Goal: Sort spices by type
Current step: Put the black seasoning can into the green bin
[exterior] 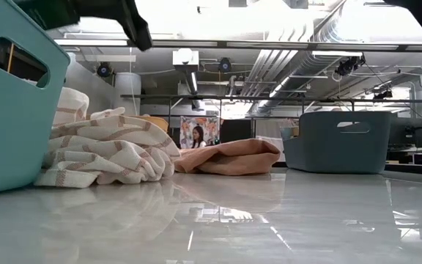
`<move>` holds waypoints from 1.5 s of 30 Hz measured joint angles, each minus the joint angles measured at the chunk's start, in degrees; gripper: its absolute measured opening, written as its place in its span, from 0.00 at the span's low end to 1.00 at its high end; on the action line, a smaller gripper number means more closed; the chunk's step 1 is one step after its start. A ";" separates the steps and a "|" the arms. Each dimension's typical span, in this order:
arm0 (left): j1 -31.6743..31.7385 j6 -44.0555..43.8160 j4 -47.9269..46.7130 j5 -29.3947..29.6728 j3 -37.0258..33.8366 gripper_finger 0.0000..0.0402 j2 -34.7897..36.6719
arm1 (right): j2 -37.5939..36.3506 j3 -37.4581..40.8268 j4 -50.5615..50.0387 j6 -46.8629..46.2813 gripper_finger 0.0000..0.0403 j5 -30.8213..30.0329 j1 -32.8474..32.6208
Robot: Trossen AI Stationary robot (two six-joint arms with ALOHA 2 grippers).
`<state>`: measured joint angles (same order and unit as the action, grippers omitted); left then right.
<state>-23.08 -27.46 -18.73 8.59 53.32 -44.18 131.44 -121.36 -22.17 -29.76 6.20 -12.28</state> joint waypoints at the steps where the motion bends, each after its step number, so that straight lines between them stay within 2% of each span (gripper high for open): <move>1: -1.67 -1.43 0.04 1.64 0.00 0.00 -2.04 | 0.00 0.00 0.18 1.11 0.29 -0.12 -0.36; 5: -8.26 -8.61 0.43 7.91 0.04 0.00 -10.08 | 0.48 0.05 -0.43 6.04 0.29 -0.10 -1.88; 8: -12.63 -13.89 0.88 10.49 0.19 0.00 -15.22 | 1.61 0.22 -0.75 8.44 0.29 0.01 -3.31; 11: -16.15 -18.18 0.90 13.34 0.26 0.00 -17.85 | 2.55 0.26 -0.89 9.72 0.29 -0.70 -4.27; 19: -22.85 -27.28 -8.29 20.06 -0.20 0.00 -16.58 | 3.44 -0.07 1.64 10.58 0.29 -6.53 -5.21; 23: -24.81 -29.67 -12.11 23.22 -0.09 0.00 -13.75 | 3.16 -1.64 0.60 12.20 0.29 -7.07 -4.91; 28: -25.10 -32.72 -19.21 22.34 -0.04 0.00 -11.21 | 3.13 -4.49 -2.11 14.33 0.29 -7.25 -4.91; 34: -25.10 -36.00 -26.85 14.73 -0.04 0.00 -12.63 | 3.13 -5.18 -5.07 15.25 0.29 -6.65 -4.97; 41: -25.10 -35.48 -26.91 13.23 -0.04 0.00 -17.32 | 3.17 -5.20 -5.36 14.63 0.50 -7.35 -4.93; 45: -25.70 -35.47 -26.75 13.17 -0.04 0.00 -22.41 | 3.21 -5.20 -5.48 14.61 0.53 -7.72 -4.93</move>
<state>-48.78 -62.93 -45.49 21.76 53.28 -66.59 134.65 -126.56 -27.64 -15.15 -1.52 -17.21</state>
